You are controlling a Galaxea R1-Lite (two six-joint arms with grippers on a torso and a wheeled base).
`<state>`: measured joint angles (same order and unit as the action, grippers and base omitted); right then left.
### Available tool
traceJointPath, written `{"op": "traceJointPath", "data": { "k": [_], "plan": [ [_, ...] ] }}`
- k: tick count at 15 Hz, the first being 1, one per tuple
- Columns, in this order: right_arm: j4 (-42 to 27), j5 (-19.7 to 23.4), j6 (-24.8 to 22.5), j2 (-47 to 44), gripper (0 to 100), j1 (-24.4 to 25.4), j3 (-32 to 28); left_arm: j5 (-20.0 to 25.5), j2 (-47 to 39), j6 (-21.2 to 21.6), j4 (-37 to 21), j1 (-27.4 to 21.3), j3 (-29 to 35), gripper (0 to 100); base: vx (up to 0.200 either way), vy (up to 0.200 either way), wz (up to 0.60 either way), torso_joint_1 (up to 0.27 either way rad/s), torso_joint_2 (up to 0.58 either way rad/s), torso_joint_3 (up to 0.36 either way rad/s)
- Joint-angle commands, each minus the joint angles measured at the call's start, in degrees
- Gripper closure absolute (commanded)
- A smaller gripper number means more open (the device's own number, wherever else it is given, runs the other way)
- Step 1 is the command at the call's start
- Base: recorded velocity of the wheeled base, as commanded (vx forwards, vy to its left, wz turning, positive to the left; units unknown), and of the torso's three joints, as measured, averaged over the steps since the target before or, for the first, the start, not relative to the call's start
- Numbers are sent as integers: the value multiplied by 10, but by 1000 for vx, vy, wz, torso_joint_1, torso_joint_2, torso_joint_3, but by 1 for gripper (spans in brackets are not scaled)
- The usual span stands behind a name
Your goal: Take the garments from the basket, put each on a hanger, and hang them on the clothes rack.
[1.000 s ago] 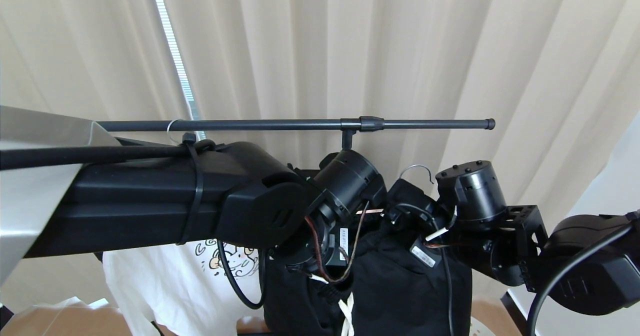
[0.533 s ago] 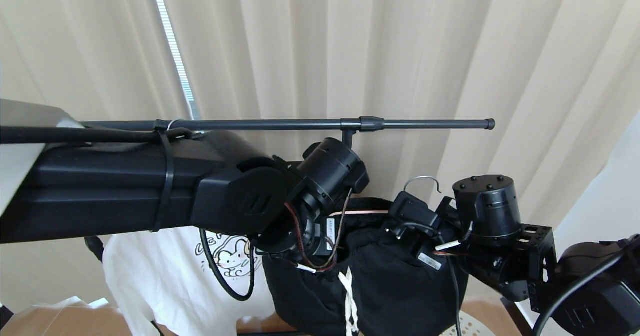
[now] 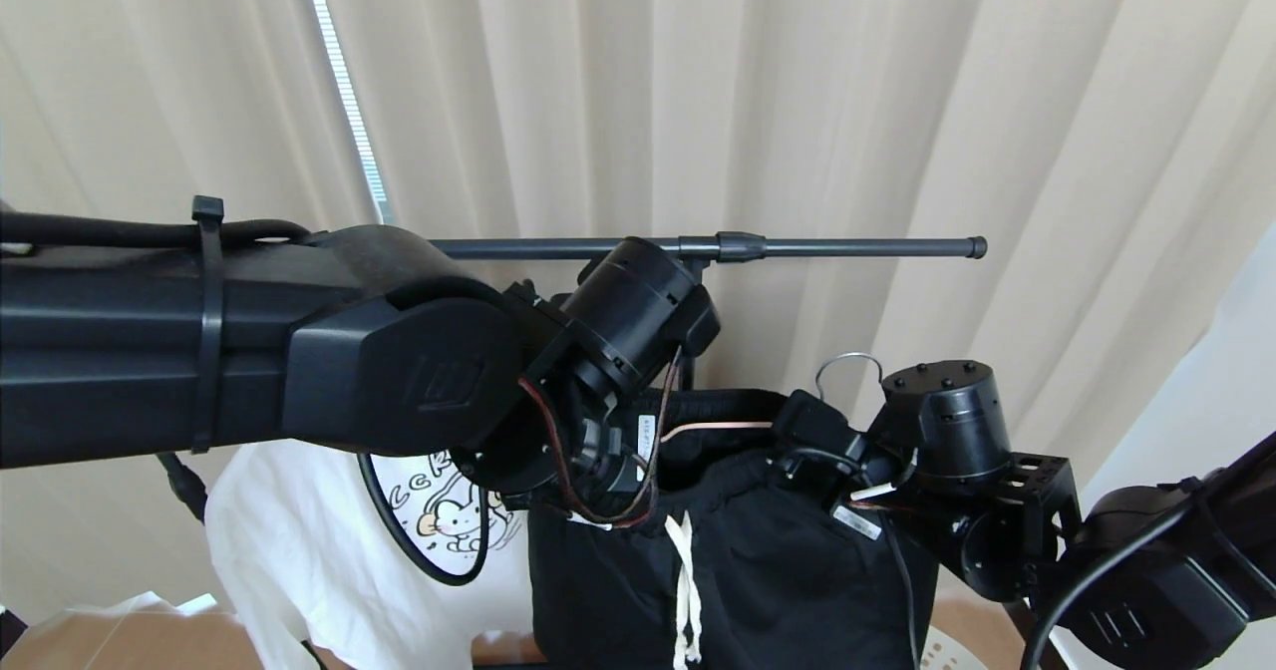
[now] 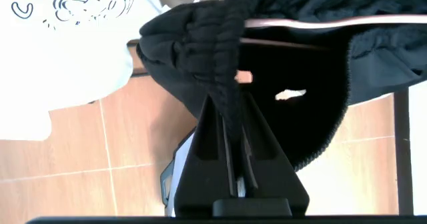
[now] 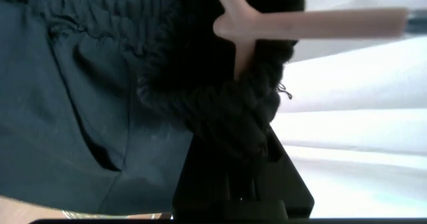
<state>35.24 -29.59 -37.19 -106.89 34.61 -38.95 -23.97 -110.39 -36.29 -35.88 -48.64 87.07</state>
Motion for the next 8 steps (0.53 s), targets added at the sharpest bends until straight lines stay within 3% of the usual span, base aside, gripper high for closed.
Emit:
{"op": "traceJointPath", "data": {
  "k": [1, 8],
  "plan": [
    [14, -10, 0, -21, 100, 0, -3, 0, 3, 2, 1, -7, 1, 100, 0, 0, 0, 0, 0, 0],
    [45, -15, 7, -24, 100, 13, -10, 1, -37, 3, 3, -38, 11, 100, 0, 0, 0, 0, 0, 0]
  ]
}}
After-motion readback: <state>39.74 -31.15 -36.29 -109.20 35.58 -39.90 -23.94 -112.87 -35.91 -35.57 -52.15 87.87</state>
